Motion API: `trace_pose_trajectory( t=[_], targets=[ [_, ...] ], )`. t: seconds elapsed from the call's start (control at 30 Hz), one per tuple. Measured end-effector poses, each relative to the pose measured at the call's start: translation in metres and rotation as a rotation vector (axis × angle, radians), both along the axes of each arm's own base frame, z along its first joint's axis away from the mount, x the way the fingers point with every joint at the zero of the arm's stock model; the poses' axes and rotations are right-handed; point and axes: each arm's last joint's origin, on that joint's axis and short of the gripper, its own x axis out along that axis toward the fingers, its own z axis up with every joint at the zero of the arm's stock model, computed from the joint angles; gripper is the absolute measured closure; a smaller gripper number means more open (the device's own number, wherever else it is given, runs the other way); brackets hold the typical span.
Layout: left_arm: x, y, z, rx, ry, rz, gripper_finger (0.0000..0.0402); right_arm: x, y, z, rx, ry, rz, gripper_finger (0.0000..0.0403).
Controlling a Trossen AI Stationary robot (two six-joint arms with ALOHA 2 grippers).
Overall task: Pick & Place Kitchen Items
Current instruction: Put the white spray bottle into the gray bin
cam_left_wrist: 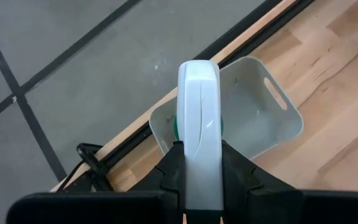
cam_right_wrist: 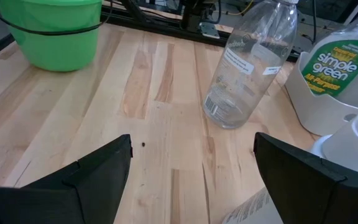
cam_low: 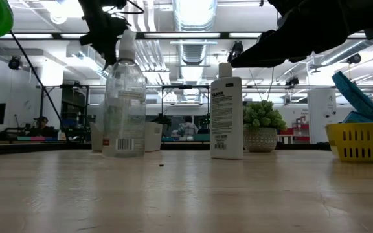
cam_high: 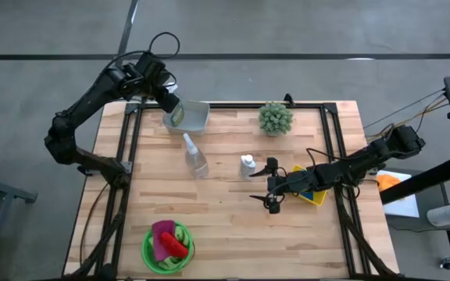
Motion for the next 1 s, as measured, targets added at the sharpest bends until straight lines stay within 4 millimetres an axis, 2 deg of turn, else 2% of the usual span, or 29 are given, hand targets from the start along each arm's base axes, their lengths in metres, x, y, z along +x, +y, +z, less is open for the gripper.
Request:
trace_pose_trajectory(
  t=[0.3,0.57,1.0],
  targets=[
    [-0.0019,0.0036,-0.0020,-0.007,0.013,0.008,0.0343,0.0000,0.0001,0.0000,0.001,0.000,0.003,0.0069],
    [-0.0019,0.0037,-0.0019,-0.005,0.014,0.006,0.0278,0.0000,0.0001,0.0000,0.002,0.000,0.003,0.0069],
    [-0.0023,0.0032,0.0005,0.009,0.018,-0.013,0.0270,0.0000,0.0008,-0.0001,0.014,0.003,0.023,0.0069]
  ],
)
